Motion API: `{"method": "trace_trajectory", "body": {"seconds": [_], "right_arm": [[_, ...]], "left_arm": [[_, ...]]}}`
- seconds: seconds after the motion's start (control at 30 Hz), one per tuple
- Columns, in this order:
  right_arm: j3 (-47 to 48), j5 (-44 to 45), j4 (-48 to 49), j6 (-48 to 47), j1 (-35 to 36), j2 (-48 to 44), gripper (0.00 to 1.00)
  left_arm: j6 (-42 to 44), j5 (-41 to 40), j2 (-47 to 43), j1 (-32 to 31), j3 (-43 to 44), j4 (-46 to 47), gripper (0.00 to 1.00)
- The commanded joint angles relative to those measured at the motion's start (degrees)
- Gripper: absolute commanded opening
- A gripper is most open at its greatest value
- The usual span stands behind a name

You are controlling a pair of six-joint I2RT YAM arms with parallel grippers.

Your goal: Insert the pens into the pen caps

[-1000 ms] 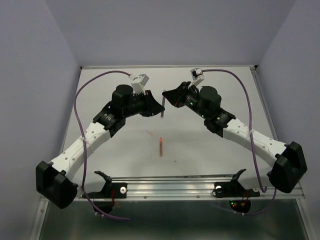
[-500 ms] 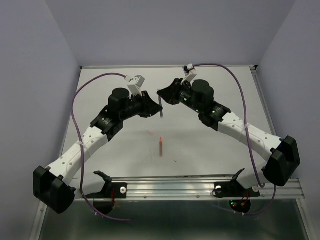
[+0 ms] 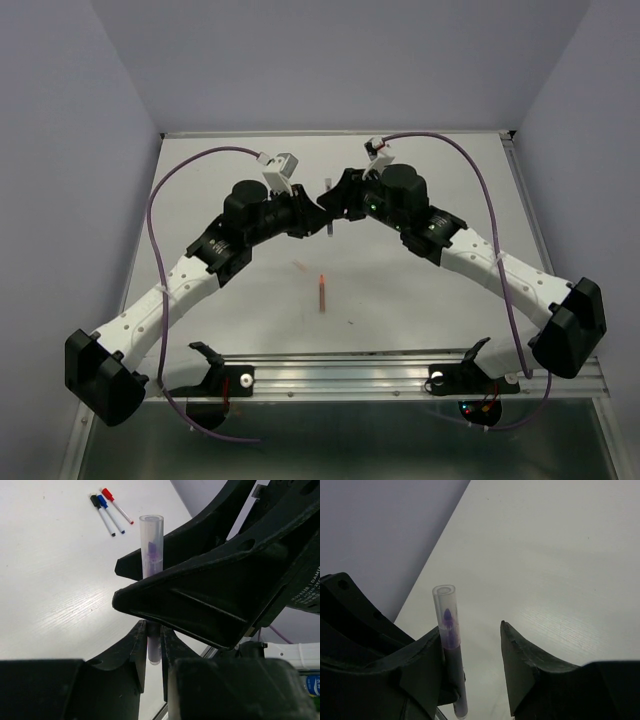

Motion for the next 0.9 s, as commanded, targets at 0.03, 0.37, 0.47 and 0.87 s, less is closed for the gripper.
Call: {"method": "trace_trajectory", "body": {"seconds": [0.03, 0.37, 0.47, 0.87], "right_arm": [[-1.62, -1.32, -5.49, -1.23, 1.25, -2.81, 0.52], [-2.86, -1.25, -4.87, -0.70, 1.25, -3.61, 0.14], [-2.42, 3.05, -4.78, -1.75, 1.25, -3.52, 0.01], [8.73, 12.88, -21.63, -11.85, -14.75, 8.13, 0.01]], "left_arm": [[-0.22, -2.53, -1.65, -0.33, 1.65, 8.46, 0.00], [-0.66, -3.15, 0.90, -1.04, 3.67, 7.40, 0.00], [-0.66, -2.62, 1.60, -1.21, 4.55, 6.43, 0.24], [-1.27, -16.49, -2.26, -1.30, 1.03, -7.09, 0.99]]}}
